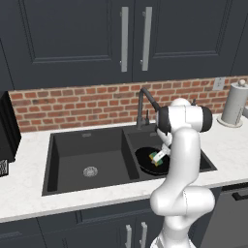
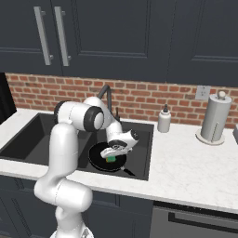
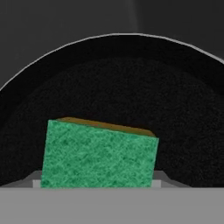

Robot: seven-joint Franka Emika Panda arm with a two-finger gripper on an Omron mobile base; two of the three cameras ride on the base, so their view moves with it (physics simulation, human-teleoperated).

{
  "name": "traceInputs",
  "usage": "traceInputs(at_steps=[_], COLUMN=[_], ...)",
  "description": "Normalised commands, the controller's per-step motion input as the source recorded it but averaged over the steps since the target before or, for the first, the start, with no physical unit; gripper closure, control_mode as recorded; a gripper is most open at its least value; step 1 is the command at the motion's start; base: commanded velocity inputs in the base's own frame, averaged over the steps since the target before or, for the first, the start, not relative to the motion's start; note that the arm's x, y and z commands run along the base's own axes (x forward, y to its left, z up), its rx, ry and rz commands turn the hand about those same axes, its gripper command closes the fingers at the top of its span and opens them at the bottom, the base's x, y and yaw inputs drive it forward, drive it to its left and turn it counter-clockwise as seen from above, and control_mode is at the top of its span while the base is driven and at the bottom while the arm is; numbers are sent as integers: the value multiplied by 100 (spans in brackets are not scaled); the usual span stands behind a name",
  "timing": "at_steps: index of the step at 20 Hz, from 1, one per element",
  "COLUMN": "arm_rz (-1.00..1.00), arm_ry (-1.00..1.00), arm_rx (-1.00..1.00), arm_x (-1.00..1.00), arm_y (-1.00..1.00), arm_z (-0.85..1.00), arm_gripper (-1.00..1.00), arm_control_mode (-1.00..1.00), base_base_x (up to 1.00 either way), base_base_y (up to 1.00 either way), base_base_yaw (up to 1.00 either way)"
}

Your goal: Pick the pan and sponge and place them into the sink. Then turn on the water.

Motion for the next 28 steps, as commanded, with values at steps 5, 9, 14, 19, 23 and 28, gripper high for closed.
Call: traceInputs(at_steps=[5, 9, 14, 19, 23, 28], arm_rz=[0, 0, 0, -3, -8, -9], arm_ry=[-7, -12, -8, -3, -1, -3], arm_rx=[2, 8, 13, 15, 10, 6], arm_x=[0, 0, -3, -14, -14, -23], arm_y=[-1, -2, -3, -9, -9, -5], arm_z=[0, 8, 32, 62, 78, 66], arm_gripper=[-100, -100, -100, -100, -100, -100], arm_control_mode=[-100, -100, -100, -100, -100, -100], base_base_x=[0, 0, 0, 0, 0, 0], base_base_y=[0, 0, 0, 0, 0, 0], base_base_yaw=[0, 0, 0, 0, 0, 0])
